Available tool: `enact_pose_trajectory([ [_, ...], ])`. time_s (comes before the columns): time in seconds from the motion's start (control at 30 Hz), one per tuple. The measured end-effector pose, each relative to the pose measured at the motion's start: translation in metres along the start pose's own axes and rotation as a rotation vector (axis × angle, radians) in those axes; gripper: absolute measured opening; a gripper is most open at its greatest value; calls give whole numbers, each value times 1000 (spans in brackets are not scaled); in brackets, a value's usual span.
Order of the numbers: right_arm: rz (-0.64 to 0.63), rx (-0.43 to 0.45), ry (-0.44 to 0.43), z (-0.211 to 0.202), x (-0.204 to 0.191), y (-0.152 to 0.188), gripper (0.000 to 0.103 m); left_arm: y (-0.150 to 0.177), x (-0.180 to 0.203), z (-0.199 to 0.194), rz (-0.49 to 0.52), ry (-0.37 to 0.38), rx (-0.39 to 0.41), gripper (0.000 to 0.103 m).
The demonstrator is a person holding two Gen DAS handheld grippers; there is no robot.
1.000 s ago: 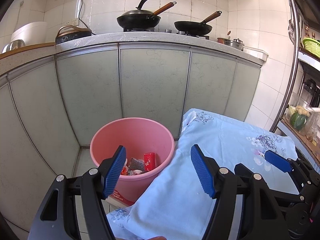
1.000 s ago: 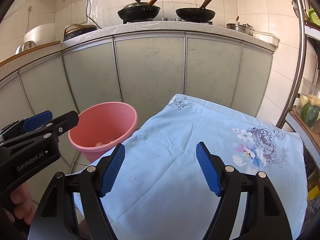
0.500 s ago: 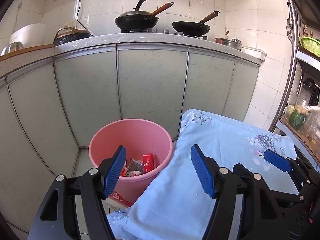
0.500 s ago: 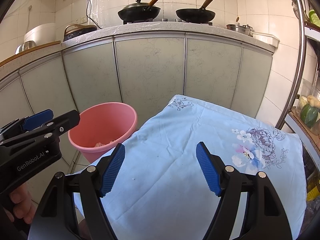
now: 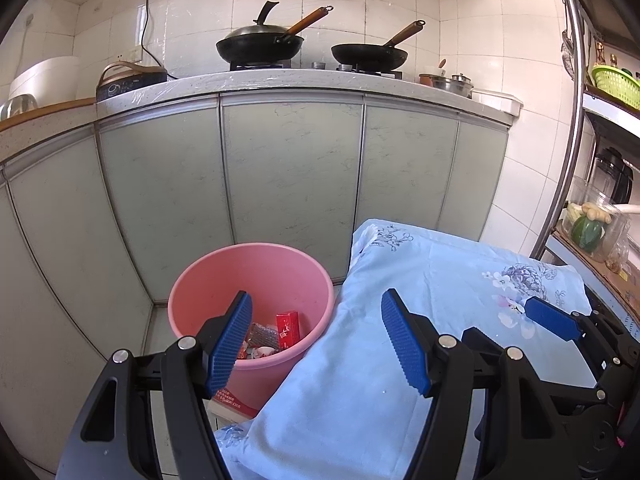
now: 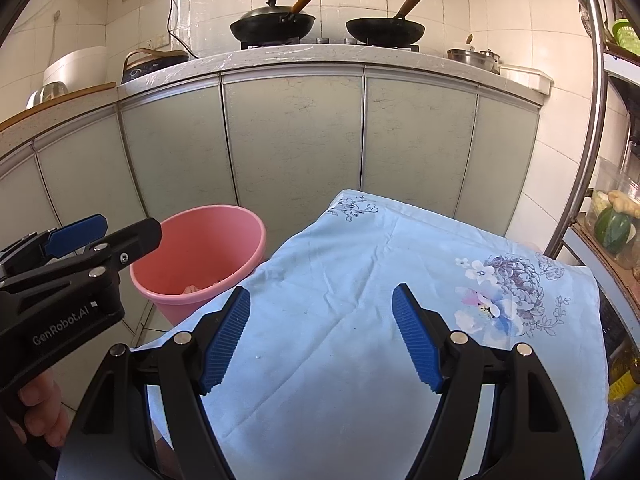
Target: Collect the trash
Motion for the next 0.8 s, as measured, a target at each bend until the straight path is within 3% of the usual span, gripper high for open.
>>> enact_pose_trajectory([
  [0.8, 21, -18, 78, 4, 25, 10, 74, 1, 38, 23, 32, 101, -27, 67],
])
Point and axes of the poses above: each gripper's, at about its wrist camera, not at the fingertips, and z roughly the way its jaws point, x to its right, y to its underside, the point moved 8 cm from there along z, roughly the way its jaws point, and after that the axes turned 12 degrees about x, right-handed, at the moved point
